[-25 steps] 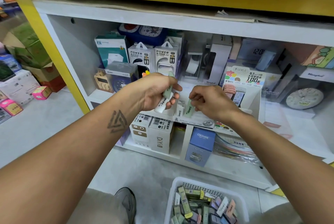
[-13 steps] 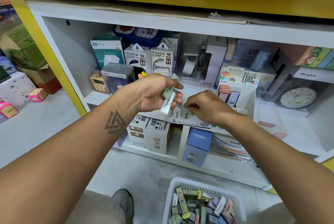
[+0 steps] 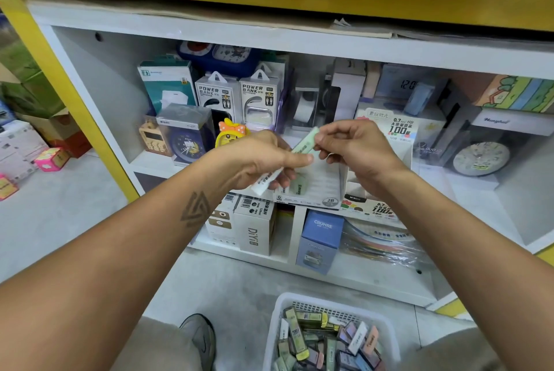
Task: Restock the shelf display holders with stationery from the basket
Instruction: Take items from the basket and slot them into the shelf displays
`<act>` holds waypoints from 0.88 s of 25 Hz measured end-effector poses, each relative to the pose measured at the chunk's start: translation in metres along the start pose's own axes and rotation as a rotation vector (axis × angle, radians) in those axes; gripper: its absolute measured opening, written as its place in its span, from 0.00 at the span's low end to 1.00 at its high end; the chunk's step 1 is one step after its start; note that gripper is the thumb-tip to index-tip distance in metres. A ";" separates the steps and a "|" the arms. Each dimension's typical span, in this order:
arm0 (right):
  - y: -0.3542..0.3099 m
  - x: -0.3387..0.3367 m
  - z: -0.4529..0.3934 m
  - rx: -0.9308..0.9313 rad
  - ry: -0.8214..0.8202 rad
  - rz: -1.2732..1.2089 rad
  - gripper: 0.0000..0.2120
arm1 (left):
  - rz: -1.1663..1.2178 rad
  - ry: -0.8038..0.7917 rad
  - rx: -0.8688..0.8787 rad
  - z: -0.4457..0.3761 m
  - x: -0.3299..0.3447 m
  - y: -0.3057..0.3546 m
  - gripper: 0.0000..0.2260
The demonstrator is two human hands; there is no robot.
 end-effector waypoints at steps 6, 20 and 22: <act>0.006 -0.003 0.000 -0.064 0.029 0.750 0.06 | -0.321 0.243 -0.113 -0.003 -0.024 -0.018 0.10; 0.021 0.016 -0.003 -0.048 -0.134 0.847 0.05 | 0.286 0.224 0.094 0.011 -0.019 0.002 0.07; 0.021 0.017 -0.003 -0.040 -0.150 0.845 0.06 | 0.300 0.239 0.111 0.012 -0.022 0.002 0.05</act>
Point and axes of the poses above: each hand's wrist, its own z-axis away from the middle knuckle, its own x-axis out of the palm, y = z × x, the point moved 7 cm from there along -z, towards the middle knuckle, and after that the axes turned 14 degrees about -y, right-handed, at the moved point
